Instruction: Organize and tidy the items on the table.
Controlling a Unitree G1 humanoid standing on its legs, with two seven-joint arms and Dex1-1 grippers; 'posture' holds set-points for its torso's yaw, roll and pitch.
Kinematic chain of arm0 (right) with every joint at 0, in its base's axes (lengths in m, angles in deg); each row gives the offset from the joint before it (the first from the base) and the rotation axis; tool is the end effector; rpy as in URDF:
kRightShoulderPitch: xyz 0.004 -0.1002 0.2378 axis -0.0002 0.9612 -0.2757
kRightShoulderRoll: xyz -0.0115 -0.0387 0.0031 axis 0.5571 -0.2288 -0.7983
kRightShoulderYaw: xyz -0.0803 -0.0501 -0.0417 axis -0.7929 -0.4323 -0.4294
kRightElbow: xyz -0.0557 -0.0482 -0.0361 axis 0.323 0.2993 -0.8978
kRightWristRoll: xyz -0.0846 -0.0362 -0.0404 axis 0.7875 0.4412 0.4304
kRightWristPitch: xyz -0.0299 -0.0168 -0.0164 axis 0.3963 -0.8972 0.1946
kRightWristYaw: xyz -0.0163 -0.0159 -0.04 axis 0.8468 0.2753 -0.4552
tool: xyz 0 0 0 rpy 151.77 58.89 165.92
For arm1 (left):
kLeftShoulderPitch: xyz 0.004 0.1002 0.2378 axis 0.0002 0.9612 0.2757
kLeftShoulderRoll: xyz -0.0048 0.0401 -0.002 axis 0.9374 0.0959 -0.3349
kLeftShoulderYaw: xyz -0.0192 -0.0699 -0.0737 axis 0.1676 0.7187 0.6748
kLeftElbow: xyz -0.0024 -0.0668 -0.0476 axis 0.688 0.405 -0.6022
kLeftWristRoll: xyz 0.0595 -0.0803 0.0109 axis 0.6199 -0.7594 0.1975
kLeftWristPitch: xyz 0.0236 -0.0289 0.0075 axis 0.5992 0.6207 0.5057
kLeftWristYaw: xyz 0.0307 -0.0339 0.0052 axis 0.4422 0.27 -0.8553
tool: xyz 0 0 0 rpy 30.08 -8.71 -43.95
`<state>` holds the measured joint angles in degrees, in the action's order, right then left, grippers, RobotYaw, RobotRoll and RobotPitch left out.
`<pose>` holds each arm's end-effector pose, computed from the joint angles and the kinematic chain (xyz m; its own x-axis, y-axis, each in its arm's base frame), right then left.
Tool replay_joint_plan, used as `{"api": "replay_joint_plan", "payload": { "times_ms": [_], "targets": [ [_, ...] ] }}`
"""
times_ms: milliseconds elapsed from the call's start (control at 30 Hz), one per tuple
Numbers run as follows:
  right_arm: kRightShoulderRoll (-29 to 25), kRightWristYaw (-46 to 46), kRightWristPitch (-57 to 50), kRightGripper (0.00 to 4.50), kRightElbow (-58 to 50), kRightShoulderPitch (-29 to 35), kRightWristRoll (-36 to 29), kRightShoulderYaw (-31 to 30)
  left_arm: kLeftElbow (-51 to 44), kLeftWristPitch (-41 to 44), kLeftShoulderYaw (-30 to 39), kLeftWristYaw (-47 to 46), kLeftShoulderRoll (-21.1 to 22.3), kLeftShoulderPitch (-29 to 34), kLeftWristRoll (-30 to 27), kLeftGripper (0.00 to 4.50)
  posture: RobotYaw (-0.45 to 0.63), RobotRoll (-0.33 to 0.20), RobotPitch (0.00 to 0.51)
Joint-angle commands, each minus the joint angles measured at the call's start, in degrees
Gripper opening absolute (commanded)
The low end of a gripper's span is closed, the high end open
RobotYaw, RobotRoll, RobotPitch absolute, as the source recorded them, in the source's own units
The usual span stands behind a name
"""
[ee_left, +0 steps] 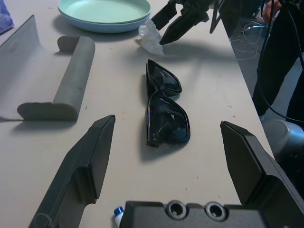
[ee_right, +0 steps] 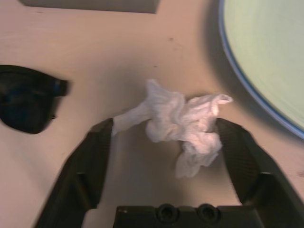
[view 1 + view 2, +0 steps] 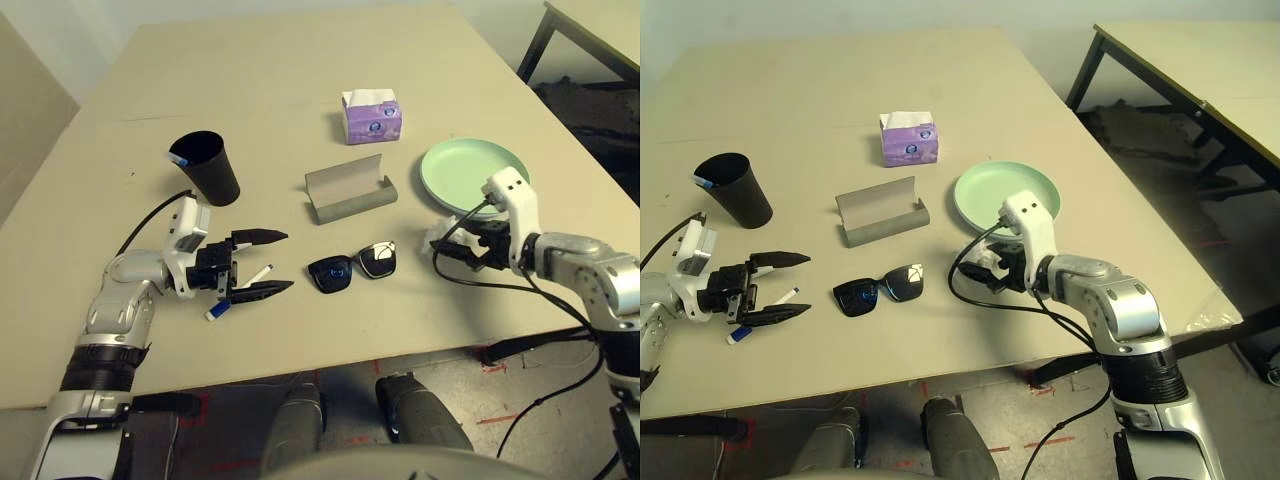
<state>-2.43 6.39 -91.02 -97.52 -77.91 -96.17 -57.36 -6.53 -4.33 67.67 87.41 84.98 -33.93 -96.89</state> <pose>0.2533 -0.2270 0.1423 0.6713 0.5464 -0.5008 -0.5985 0.7982 0.0686 0.2421 0.2937 0.1228 0.2729 -0.9500 -0.1515 0.9587 0.2555 0.1248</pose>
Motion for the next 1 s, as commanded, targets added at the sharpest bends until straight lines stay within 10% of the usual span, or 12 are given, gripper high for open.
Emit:
{"api": "replay_joint_plan", "payload": {
  "times_ms": [33, 300, 633, 1000],
  "targets": [
    [0.34, -0.80, -0.64, 3.08, 0.89, -0.63, 0.81, 0.08, -0.32, -0.57, 0.54, 0.08, 0.59, 0.76, 0.05, 4.50, -0.06, 0.000, 0.120],
    [0.53, -1.85, -4.26, 0.10, -0.67, -2.93, -1.03, 2.90, -0.36, -0.59, 0.35, 0.11, 0.31, 0.81, 0.13, 4.50, -0.07, 0.000, 0.116],
    [-1.49, -2.50, -17.59, 0.04, -6.67, -11.92, -6.75, 8.67, 1.32, -1.14, -0.61, 0.24, -0.63, -0.93, 0.73, 4.50, -0.09, 0.000, 0.107],
    [-0.97, -7.56, -10.33, 0.04, 7.95, -19.96, 1.16, 5.54, 3.93, -1.86, -0.30, -2.36, -1.59, -3.48, 2.30, 4.50, -0.06, 0.000, 0.108]
  ]
}}
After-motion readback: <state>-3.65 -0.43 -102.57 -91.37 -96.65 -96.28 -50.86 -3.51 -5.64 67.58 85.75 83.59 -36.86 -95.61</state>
